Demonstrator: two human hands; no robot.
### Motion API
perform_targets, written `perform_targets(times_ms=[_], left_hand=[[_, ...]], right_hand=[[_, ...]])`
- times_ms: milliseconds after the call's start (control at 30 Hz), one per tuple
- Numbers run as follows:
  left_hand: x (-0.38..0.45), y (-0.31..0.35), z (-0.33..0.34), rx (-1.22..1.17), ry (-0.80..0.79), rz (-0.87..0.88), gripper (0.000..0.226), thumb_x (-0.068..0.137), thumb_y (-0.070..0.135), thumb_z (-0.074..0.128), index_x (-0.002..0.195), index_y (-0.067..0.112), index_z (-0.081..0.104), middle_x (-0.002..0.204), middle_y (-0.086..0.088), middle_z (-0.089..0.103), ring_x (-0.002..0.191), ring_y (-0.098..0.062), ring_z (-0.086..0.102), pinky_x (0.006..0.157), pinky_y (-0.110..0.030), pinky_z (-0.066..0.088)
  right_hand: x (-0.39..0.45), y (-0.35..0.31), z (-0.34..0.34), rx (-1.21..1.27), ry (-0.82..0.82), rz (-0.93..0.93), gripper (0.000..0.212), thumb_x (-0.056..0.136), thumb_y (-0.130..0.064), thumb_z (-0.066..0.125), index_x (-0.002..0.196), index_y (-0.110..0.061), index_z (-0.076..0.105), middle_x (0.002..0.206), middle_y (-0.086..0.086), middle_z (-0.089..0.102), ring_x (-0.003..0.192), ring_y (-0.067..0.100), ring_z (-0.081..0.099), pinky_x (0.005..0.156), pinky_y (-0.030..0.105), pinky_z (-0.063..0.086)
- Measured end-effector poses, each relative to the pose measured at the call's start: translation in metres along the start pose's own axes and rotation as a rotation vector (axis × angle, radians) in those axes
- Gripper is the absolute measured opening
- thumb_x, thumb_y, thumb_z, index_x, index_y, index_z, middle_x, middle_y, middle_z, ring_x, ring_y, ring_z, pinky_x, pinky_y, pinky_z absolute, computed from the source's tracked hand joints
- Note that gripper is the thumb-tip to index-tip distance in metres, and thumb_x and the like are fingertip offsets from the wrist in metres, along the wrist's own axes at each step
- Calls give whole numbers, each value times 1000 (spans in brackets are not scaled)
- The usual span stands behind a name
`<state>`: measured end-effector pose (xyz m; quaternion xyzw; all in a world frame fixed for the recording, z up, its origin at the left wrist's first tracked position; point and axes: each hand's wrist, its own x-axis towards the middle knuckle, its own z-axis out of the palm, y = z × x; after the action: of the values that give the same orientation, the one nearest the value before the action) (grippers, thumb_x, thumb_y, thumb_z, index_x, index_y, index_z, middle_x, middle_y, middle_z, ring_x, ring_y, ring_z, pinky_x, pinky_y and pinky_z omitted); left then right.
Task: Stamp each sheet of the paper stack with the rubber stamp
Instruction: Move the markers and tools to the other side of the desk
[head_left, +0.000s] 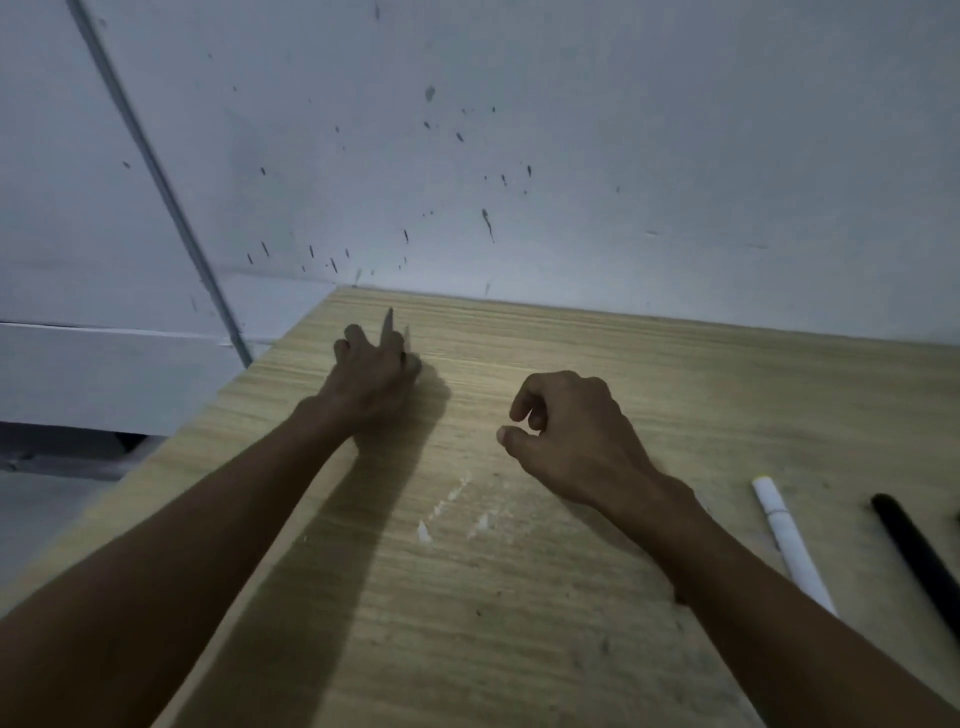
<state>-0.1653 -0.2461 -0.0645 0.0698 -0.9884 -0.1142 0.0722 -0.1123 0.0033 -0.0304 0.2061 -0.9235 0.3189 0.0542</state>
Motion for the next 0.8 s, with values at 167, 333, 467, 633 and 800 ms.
perform_targets(times_ms=[167, 333, 467, 633, 800], left_hand=[[-76, 68, -7, -80, 71, 68, 40, 102, 35, 36, 129, 7, 44, 118, -25, 40, 107, -38, 42, 91, -47, 41], [-142, 112, 1, -63, 128, 107, 40, 98, 47, 36, 123, 18, 50, 113, -12, 43, 101, -31, 48, 80, -42, 49], [-191, 140, 9, 15, 70, 177, 58, 92, 58, 15, 124, 22, 47, 112, -6, 42, 100, -24, 46, 83, -40, 47], [-226, 165, 22, 123, 84, 198, 49, 96, 52, 18, 125, 24, 46, 113, -4, 42, 103, -24, 45, 85, -37, 41], [-237, 185, 28, 150, 75, 184, 43, 100, 49, 27, 125, 20, 46, 118, -7, 43, 108, -27, 43, 88, -40, 40]], right_hand=[[-36, 8, -22, 5, 47, 43, 17, 80, -36, 72, 91, -24, 67, 80, -12, 58, 84, 14, 60, 75, 37, 53], [-78, 23, -45, -1, 108, 86, 16, 78, -39, 73, 86, -26, 66, 81, -11, 60, 83, 13, 61, 72, 33, 52], [-117, 39, -63, -2, 144, 122, 15, 78, -38, 74, 85, -27, 67, 77, -10, 62, 82, 12, 62, 77, 30, 50], [-152, 54, -81, 11, 194, 150, 13, 76, -31, 77, 75, -27, 65, 69, -10, 62, 68, 9, 60, 63, 30, 50], [-177, 61, -88, 0, 220, 167, 16, 75, -37, 77, 78, -26, 66, 71, -10, 61, 67, 7, 59, 60, 30, 52]])
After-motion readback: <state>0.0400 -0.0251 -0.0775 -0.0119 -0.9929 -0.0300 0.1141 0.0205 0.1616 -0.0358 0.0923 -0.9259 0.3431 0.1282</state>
